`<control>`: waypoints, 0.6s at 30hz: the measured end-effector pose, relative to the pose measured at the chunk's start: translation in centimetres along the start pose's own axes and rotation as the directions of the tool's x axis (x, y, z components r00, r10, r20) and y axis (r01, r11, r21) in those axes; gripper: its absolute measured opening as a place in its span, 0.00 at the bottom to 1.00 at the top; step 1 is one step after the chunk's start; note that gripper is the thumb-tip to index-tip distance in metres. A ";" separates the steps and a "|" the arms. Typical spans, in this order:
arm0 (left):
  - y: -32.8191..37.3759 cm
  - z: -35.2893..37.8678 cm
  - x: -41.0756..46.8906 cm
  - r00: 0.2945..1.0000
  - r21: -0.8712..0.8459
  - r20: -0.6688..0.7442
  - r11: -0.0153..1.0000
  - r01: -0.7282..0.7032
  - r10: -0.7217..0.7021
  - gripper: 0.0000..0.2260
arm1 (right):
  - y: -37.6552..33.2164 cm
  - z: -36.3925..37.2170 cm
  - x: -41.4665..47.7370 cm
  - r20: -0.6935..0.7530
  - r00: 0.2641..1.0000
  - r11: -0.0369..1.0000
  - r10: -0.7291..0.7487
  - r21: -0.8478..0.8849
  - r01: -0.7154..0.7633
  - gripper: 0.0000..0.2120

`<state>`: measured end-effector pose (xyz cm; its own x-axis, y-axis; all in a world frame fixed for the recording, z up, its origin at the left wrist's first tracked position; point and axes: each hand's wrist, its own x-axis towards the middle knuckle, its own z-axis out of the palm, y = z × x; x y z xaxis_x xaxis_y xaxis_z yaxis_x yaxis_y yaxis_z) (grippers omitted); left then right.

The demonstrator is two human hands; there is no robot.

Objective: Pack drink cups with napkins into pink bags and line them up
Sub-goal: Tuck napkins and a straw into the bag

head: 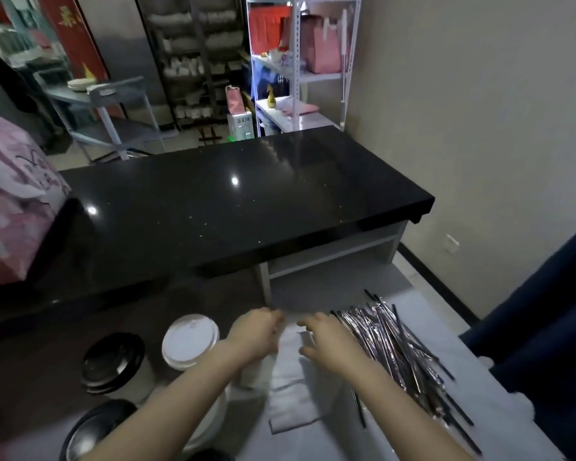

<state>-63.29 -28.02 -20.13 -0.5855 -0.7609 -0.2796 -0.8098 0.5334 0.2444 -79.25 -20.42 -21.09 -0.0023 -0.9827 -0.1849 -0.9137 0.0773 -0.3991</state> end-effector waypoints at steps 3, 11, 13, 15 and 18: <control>-0.2 0.0 0.2 1.000 0.068 -0.013 0.998 -0.019 0.020 0.12 | 0.0 0.8 0.6 -0.026 0.999 1.000 -0.022 -0.008 0.022 0.21; -0.1 -2.1 -2.4 0.988 -0.274 -0.118 0.953 -0.129 0.099 0.08 | 0.3 -1.5 -0.6 -0.107 0.994 0.948 -0.018 0.314 0.051 0.05; 0.0 -2.9 -3.5 0.978 -0.363 -0.183 0.918 -0.158 0.096 0.08 | 0.1 -3.1 -1.5 -0.129 0.992 0.925 -0.004 0.376 0.053 0.07; 0.0 -3.8 -4.7 0.957 -0.392 -0.275 0.899 -0.197 0.089 0.06 | -0.8 -4.7 -2.3 -0.161 0.986 0.916 -0.034 0.390 0.095 0.08; -0.5 -5.6 -6.6 0.920 -0.436 -0.385 0.864 -0.253 0.075 0.04 | -3.4 -7.3 -2.8 -0.202 0.972 0.903 -0.119 0.385 0.191 0.06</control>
<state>-58.83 -25.29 -13.18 -0.5850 -0.8023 0.1188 -0.5354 0.4921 0.6865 -79.09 -19.11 -12.66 0.0247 -0.9985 0.0492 -0.6691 -0.0531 -0.7413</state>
